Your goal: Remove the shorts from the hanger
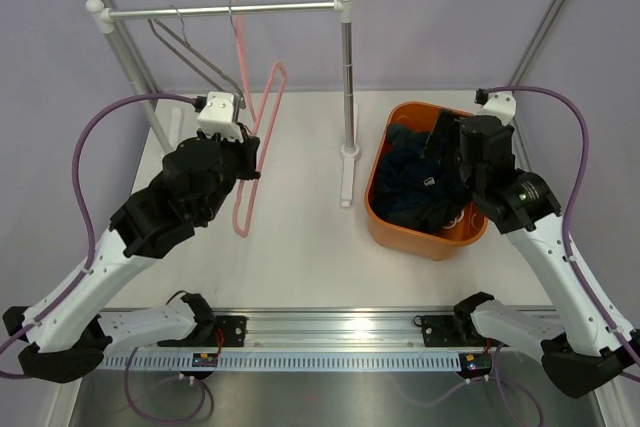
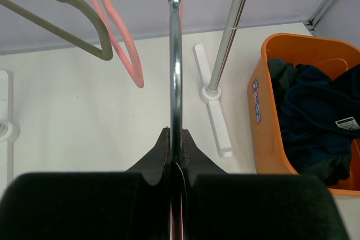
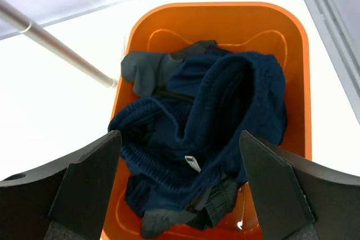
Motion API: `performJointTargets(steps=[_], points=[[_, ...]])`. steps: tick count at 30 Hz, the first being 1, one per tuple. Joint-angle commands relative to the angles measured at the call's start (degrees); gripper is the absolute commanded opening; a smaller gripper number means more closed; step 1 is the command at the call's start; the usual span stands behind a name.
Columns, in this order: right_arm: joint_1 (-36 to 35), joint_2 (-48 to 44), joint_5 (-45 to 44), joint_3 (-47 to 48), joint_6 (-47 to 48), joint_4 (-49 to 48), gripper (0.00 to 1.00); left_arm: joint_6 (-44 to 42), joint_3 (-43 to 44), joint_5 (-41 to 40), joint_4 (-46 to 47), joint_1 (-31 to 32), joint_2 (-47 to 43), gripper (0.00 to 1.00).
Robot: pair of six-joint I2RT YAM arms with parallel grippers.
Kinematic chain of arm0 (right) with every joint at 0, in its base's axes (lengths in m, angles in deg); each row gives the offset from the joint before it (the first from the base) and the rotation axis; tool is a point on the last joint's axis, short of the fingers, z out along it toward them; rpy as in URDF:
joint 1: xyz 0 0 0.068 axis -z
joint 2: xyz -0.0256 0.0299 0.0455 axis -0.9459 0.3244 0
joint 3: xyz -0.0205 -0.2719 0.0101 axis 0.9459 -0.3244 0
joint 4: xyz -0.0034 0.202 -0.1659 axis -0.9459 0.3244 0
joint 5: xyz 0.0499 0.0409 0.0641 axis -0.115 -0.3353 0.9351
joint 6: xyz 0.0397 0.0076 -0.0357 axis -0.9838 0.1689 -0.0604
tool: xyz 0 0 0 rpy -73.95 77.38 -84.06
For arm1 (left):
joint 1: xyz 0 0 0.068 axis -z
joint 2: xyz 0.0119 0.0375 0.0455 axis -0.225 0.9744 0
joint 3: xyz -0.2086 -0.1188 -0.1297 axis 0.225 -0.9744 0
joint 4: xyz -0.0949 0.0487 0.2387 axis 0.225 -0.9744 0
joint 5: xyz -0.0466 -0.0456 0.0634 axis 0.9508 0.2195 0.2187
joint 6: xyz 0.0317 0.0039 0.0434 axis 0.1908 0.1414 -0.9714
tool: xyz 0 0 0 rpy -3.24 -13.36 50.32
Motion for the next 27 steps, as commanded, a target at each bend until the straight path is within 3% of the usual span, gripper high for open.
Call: performJointTargets(steps=[1,8,13,20,27], points=[[0.2,-1.6,4.5,0.5,0.1,0.8,0.95,5.5,1.0,-4.3,0.3,-0.2,0.8,0.0],[0.2,-3.8,9.6,-1.1,0.4,0.7,0.95,9.2,2.1,-8.4,-2.3,-0.1,3.9,0.0],[0.2,-4.7,11.1,-1.3,1.3,1.0,0.96,7.7,5.8,-6.5,-1.8,0.3,8.0,0.0],[0.2,-6.4,13.1,-0.8,3.0,1.2,0.98,1.8,21.9,-6.3,-8.1,-0.1,19.3,0.0],[0.2,-6.7,16.3,-2.0,4.0,-0.3,0.98,0.2,44.3,-4.8,-16.4,-3.1,33.3,0.0]])
